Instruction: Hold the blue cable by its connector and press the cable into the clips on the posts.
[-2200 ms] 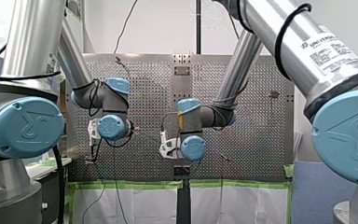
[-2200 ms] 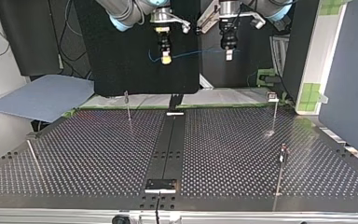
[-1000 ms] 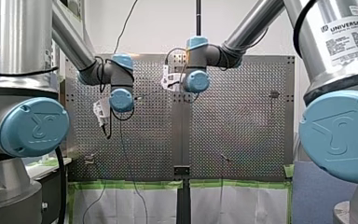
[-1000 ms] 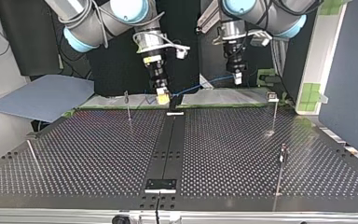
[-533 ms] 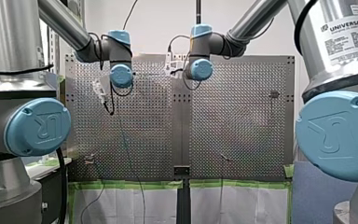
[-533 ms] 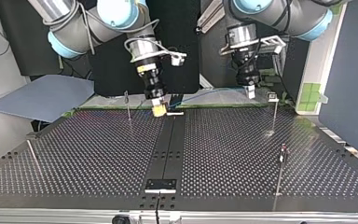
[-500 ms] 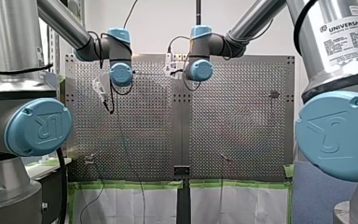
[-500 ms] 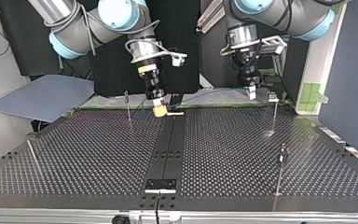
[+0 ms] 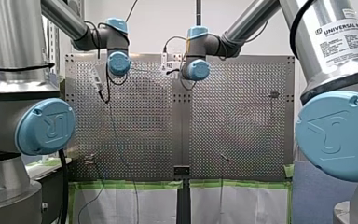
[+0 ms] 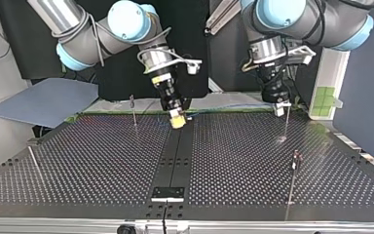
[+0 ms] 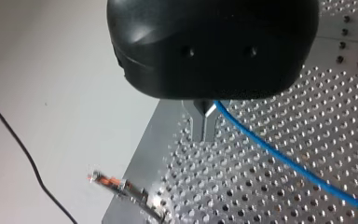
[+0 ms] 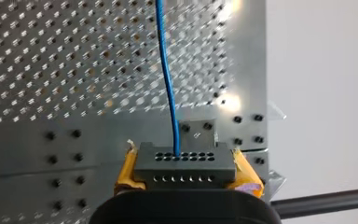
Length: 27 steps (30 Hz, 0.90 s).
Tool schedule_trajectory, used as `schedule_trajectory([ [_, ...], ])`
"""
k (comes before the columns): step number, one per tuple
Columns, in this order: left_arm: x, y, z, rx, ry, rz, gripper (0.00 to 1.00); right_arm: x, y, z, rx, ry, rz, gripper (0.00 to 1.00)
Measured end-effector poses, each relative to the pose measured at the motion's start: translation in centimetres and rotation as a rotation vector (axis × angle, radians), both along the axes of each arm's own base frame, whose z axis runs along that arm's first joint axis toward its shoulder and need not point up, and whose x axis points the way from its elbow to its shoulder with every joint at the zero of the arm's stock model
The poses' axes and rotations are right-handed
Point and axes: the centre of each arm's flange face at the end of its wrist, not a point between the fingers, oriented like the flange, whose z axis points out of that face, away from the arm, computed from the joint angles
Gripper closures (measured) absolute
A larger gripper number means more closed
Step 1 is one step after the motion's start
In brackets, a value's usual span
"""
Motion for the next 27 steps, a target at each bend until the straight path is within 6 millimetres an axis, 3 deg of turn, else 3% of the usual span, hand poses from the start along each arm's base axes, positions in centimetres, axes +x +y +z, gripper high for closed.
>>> schedule_trajectory([
  [9, 1.7, 2.2, 0.8, -0.007, 0.000, 0.002, 1.00, 1.3, -0.8, 3.3, -0.040, -0.042, 0.024, 1.00],
  [20, 4.9, 5.1, 4.5, -0.042, -0.077, -0.002, 1.00, 3.1, -1.3, 2.9, -0.033, -0.034, 0.056, 1.00],
  [27, 6.5, 7.0, 7.0, -0.052, -0.114, 0.010, 1.00, 4.0, -0.9, 4.2, -0.047, -0.048, 0.075, 1.00],
])
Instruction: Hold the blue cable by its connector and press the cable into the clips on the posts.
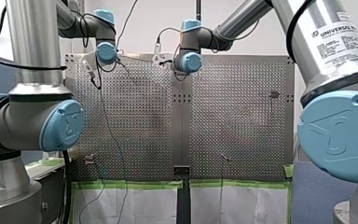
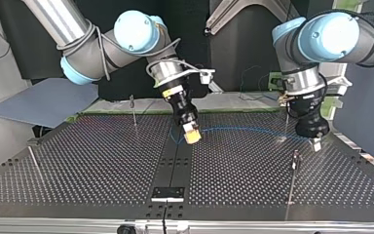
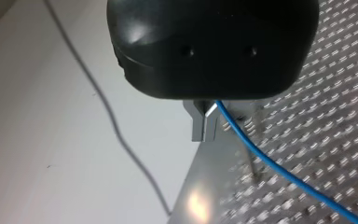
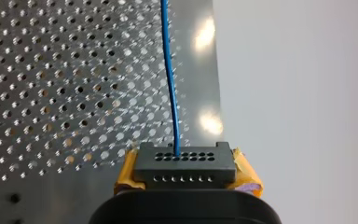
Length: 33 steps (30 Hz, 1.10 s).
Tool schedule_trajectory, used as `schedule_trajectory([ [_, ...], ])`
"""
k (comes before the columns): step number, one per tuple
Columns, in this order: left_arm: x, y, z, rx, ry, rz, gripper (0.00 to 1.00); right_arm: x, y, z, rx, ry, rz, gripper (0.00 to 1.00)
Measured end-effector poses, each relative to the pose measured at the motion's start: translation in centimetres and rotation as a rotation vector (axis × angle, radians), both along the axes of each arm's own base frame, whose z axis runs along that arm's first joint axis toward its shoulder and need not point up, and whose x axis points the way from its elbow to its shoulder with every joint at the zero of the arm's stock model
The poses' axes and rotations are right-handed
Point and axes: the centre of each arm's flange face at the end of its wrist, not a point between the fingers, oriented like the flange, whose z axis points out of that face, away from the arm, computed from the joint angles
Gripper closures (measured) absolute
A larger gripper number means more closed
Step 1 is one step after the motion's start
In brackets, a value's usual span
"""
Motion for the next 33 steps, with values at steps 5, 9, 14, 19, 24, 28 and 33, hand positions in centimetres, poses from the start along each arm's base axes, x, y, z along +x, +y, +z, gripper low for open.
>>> schedule_trajectory([
  [5, 1.2, 1.9, 0.5, -0.002, -0.008, 0.028, 1.00, 0.4, 0.2, 0.8, -0.006, -0.007, 0.007, 1.00],
  [9, 2.4, 3.3, 0.3, 0.000, 0.004, 0.041, 1.00, 0.4, 0.2, 0.8, -0.006, -0.007, 0.009, 1.00],
  [14, 3.0, 4.1, 0.1, 0.003, 0.008, 0.034, 1.00, 0.3, 0.0, 0.8, -0.005, -0.006, 0.005, 1.00],
  [19, 3.5, 4.4, 0.0, 0.006, 0.004, 0.010, 1.00, 0.1, -0.3, 0.8, -0.004, -0.006, -0.001, 1.00],
  [24, 4.5, 4.7, -0.3, 0.011, 0.008, -0.013, 1.00, -0.1, -0.7, 0.7, -0.003, -0.007, -0.008, 1.00],
  [28, 5.3, 5.1, -0.7, 0.012, 0.014, -0.022, 1.00, -0.3, -1.0, 0.7, -0.002, -0.006, -0.014, 1.00],
  [33, 5.7, 5.6, -0.7, 0.012, 0.014, -0.024, 1.00, -0.6, -1.5, 0.7, -0.002, -0.007, -0.023, 1.00],
])
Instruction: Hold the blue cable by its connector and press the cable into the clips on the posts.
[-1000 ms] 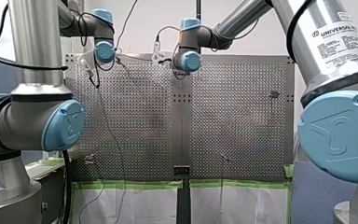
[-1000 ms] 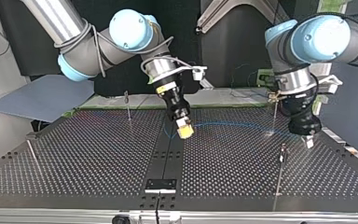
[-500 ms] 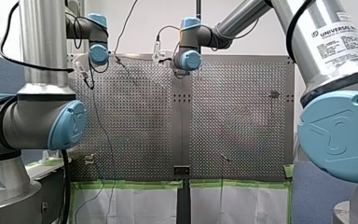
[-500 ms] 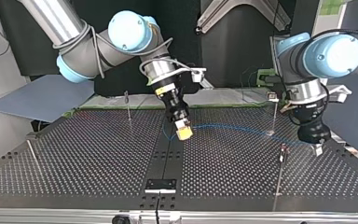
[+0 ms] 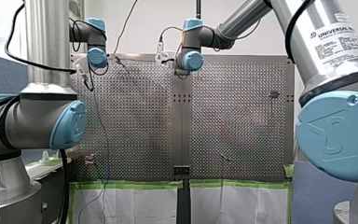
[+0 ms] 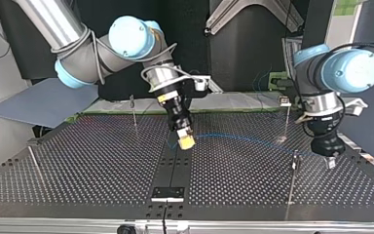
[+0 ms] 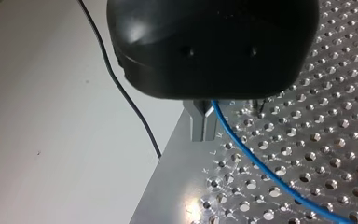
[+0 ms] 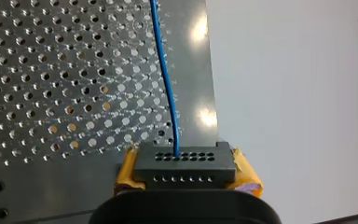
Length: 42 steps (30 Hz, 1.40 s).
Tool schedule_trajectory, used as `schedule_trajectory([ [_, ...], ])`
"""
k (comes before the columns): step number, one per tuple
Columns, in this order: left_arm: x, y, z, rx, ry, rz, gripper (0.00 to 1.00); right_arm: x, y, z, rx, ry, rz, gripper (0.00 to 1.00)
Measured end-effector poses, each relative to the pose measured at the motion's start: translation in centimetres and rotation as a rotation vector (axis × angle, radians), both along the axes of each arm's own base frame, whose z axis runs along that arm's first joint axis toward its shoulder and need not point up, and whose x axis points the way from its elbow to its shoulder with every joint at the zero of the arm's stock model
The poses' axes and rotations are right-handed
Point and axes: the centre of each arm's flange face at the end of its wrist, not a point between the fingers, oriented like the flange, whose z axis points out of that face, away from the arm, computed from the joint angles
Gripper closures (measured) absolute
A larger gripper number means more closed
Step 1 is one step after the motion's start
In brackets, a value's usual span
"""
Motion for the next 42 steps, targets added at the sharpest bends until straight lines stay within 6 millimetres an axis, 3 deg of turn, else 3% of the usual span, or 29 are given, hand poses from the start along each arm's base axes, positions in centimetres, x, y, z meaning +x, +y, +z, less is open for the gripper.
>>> schedule_trajectory([
  [21, 4.9, 0.6, 0.2, -0.007, -0.004, -0.052, 1.00, -1.6, -3.6, 0.6, -0.004, -0.022, -0.048, 1.00],
  [27, 6.4, 0.8, -0.5, -0.016, 0.000, -0.058, 1.00, -1.0, -5.2, 0.3, -0.001, -0.022, -0.045, 1.00],
  [38, 7.7, 1.0, -0.5, -0.016, -0.005, -0.070, 1.00, 1.0, -8.0, -2.0, 0.033, 0.004, -0.038, 1.00],
  [42, 8.2, 1.0, -0.8, -0.015, -0.001, -0.076, 1.00, 1.3, -8.8, -1.8, 0.029, -0.003, -0.038, 1.00],
])
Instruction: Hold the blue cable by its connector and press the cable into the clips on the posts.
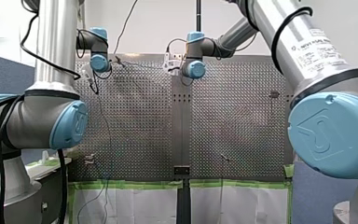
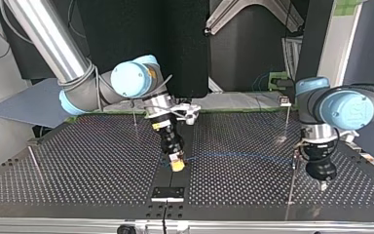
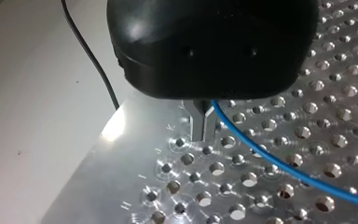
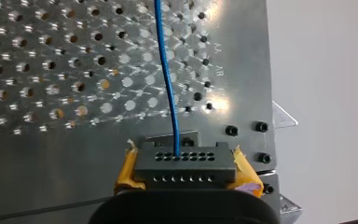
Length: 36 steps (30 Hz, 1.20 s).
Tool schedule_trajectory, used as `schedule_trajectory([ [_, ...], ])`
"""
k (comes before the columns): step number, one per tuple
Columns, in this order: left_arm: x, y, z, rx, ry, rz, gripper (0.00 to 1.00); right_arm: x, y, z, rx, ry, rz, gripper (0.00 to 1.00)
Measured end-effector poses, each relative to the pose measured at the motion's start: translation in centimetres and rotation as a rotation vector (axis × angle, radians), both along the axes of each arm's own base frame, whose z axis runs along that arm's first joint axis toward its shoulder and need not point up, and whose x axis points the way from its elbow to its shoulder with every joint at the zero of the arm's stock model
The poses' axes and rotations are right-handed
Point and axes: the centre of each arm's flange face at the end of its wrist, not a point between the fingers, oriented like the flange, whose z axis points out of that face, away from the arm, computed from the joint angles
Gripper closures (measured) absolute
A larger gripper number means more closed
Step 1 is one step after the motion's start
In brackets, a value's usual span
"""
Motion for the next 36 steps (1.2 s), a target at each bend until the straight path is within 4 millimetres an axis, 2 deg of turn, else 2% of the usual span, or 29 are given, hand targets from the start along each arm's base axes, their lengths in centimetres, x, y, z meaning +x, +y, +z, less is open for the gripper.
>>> schedule_trajectory([
  [10, 0.4, 0.1, -0.2, 0.014, 0.006, 0.001, 1.00, 0.1, -2.0, 1.5, -0.012, -0.011, 0.008, 1.00],
  [11, 0.4, 0.1, -0.2, 0.016, 0.006, 0.001, 0.52, 0.1, -2.0, 1.8, -0.016, -0.014, 0.009, 1.00],
  [12, 0.4, 0.1, -0.2, 0.017, 0.006, 0.002, 0.52, 0.2, -2.1, 2.1, -0.020, -0.017, 0.009, 1.00],
  [13, 0.4, 0.1, -0.2, 0.020, 0.008, 0.002, 0.20, 0.2, -2.2, 2.6, -0.026, -0.022, 0.011, 1.00],
  [14, 0.3, 0.0, -0.2, 0.024, 0.012, 0.004, 0.00, 0.3, -2.2, 3.0, -0.031, -0.025, 0.012, 1.00],
  [18, -0.1, 0.1, -0.3, 0.046, 0.041, 0.029, 0.00, 0.4, -2.2, 3.7, -0.038, -0.031, 0.015, 1.00],
  [28, -1.6, 0.0, -0.1, 0.095, 0.126, 0.069, 0.00, 0.5, -2.1, 3.4, -0.028, -0.021, 0.017, 1.00],
  [36, -4.5, -0.9, 1.1, 0.094, 0.160, 0.021, 0.00, 0.7, -1.9, 3.1, -0.023, -0.016, 0.021, 1.00],
])
